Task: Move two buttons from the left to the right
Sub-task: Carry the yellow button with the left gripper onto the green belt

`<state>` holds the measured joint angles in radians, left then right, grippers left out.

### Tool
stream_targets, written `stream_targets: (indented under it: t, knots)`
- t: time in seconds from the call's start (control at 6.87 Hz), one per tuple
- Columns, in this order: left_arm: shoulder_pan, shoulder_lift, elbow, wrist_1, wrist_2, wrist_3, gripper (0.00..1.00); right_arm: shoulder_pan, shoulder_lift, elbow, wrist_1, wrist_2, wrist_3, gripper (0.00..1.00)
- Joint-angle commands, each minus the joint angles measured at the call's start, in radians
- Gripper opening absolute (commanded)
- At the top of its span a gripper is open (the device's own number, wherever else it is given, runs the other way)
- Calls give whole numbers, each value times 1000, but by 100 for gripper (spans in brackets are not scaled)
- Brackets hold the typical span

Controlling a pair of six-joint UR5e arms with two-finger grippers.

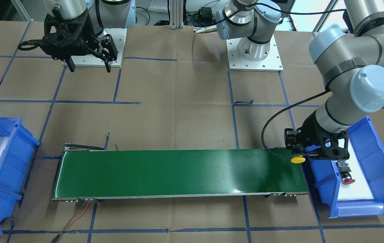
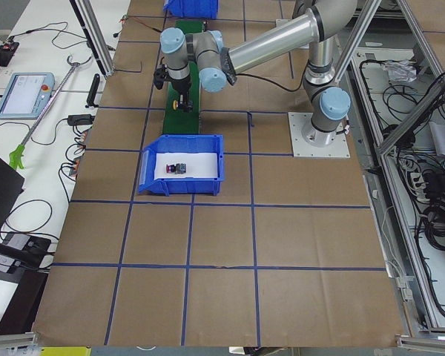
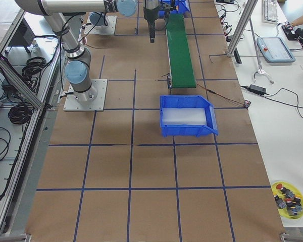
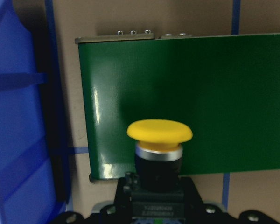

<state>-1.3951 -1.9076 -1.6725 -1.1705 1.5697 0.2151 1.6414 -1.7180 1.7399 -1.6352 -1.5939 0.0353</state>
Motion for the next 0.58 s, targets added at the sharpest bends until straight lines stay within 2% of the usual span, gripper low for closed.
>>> stream_targets:
  t: [0.0,0.44]
  knots:
    - [-25,-39,-19,66,19,-25,2,0,0,1,0,0,0,100]
    - [-25,-57,-26,89,21,-80,4,0,0,0,0,0,0,100]
